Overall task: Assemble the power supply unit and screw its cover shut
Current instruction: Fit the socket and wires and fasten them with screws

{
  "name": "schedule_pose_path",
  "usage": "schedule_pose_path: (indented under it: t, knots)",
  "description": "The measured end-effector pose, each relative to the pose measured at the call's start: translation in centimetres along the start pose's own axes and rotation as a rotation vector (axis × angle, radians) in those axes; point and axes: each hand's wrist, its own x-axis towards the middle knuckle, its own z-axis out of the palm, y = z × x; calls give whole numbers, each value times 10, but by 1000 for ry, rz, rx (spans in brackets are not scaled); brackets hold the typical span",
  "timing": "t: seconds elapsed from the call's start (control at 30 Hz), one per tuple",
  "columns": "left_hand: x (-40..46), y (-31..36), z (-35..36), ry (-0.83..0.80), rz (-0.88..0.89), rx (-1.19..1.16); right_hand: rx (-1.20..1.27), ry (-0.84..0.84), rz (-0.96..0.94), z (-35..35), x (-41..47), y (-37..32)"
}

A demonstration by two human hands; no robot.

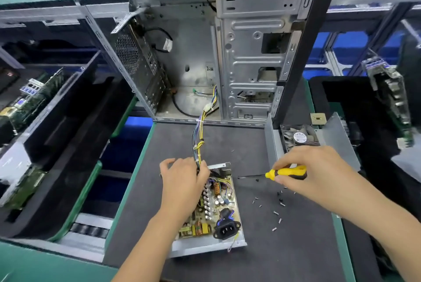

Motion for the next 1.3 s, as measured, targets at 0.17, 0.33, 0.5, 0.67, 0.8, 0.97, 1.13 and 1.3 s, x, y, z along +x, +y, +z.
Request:
schedule_pose_path:
  t: [0.17,0.33,0.5,0.67,0.8,0.97,1.13,1.3]
  knots:
    - [-1,-2,0,-25,14,10,-164,-11,-99,0,27,-17]
    - [-3,2,2,-38,12,216,-241,-40,-156,1,39,-23]
    - [-5,2,1,-82,15,337,-278,-87,-161,3,44,-22]
    - [-9,6,2,-89,14,413,-281,-88,-170,9,47,-22]
    - [-9,5,3,-82,12,381,-255,-119,-158,13,51,-26]
    - [-9,5,4,-27,34,351,-274,-128,-159,16,57,-31]
    - [-9,4,5,-17,35,345,-285,-149,-156,17,58,-33]
    - [-8,5,5,-21,37,337,-291,-156,-164,17,59,-34]
